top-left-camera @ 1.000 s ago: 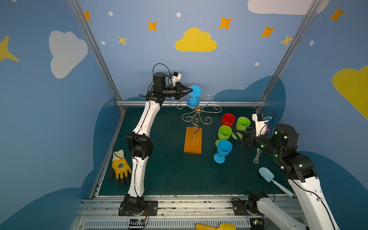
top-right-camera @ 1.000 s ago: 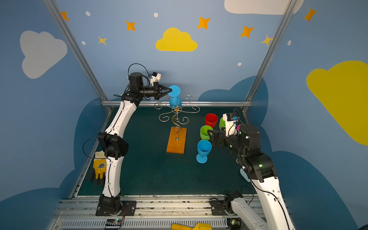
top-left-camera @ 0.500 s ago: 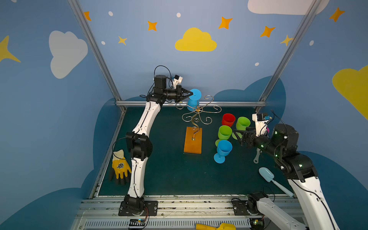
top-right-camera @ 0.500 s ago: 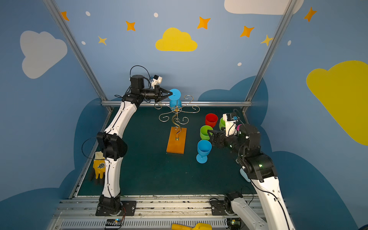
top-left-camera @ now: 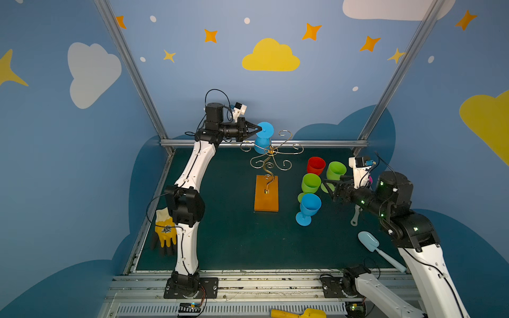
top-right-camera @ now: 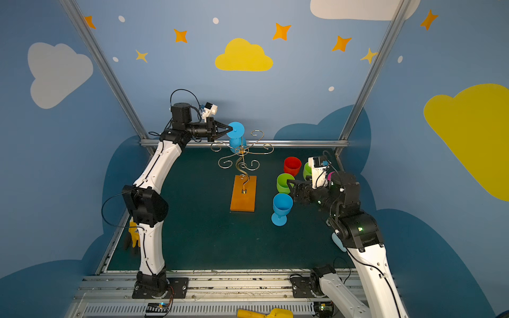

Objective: Take the wine glass off the wine glass rack
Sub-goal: Pick up the wine glass from the wine glass rack.

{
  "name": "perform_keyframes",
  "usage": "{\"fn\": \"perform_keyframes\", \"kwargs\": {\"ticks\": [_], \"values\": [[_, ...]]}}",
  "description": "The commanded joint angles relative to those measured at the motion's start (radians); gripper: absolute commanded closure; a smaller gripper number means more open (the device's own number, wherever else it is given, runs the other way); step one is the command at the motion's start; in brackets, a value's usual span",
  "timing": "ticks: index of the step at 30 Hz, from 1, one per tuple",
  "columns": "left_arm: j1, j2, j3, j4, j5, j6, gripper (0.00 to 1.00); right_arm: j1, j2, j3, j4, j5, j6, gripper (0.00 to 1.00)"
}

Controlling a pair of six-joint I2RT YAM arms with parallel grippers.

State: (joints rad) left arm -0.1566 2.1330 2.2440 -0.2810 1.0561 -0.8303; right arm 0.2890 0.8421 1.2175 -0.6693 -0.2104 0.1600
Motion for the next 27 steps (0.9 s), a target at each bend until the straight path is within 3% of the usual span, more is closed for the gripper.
{"fn": "perform_keyframes", "kwargs": {"ticks": [1, 27], "values": [[0.027, -0.049, -0.020, 0.105, 0.006, -0.026, 0.97, -0.003, -0.004, 0.015, 0.014, -0.004, 0.004, 0.20], [0.024, -0.043, -0.032, -0.022, 0.029, 0.055, 0.97, -0.003, -0.012, 0.016, 0.005, 0.006, 0.002, 0.20]]}}
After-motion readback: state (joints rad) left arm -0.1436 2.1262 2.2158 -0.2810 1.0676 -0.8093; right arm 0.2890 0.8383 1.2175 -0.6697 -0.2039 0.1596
